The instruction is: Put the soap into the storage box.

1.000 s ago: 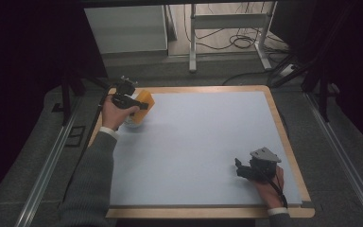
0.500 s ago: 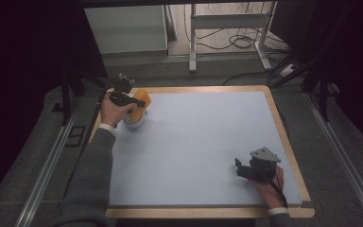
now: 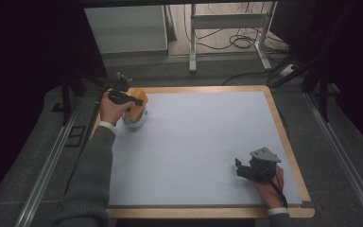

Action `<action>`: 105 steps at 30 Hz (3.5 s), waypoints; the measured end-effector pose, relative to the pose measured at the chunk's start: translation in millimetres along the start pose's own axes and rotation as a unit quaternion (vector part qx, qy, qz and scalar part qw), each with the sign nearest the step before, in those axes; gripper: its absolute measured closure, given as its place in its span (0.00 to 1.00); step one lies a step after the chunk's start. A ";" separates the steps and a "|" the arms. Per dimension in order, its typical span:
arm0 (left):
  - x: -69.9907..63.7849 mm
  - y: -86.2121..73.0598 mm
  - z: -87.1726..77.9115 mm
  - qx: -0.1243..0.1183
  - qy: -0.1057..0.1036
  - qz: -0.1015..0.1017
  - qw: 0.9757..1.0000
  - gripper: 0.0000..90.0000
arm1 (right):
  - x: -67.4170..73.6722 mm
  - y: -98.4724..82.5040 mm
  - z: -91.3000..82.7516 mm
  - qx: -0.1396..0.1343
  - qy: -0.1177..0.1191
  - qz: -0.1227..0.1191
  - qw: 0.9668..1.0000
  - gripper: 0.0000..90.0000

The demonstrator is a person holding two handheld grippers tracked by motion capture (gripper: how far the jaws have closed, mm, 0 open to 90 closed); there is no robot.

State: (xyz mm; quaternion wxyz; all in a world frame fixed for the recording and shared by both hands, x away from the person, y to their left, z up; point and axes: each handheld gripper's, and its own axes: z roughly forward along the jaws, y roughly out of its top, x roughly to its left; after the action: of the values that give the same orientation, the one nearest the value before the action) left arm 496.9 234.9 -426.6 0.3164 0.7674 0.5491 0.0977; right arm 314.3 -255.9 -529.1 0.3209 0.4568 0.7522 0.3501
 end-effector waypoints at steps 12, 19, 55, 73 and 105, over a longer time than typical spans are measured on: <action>16.9 1.0 3.7 -0.003 0.003 -0.025 1.000 0.68 | 0.0 0.0 0.1 0.000 0.000 0.000 1.000 0.08; 20.5 -0.3 11.4 0.005 0.009 -0.033 0.999 0.68 | 0.1 0.0 0.0 0.000 0.000 0.000 1.000 0.08; 28.7 -13.3 1.7 0.016 0.056 -0.031 0.998 0.23 | 1.3 0.0 -0.1 0.001 -0.004 -0.005 1.000 0.08; -16.4 -64.9 -38.0 -0.042 -0.005 0.052 0.998 0.26 | 2.2 0.0 -0.1 0.001 -0.006 -0.007 1.000 0.08; -53.5 -180.0 -21.6 -0.084 -0.080 0.051 0.992 0.21 | 2.4 -0.4 -1.0 -0.005 -0.003 -0.011 1.000 0.08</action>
State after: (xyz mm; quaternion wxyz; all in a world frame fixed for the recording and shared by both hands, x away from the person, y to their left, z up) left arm 325.3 230.1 -505.9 0.4172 0.7706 0.4717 0.0981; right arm 312.4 -254.0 -529.4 0.3291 0.4480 0.7543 0.3493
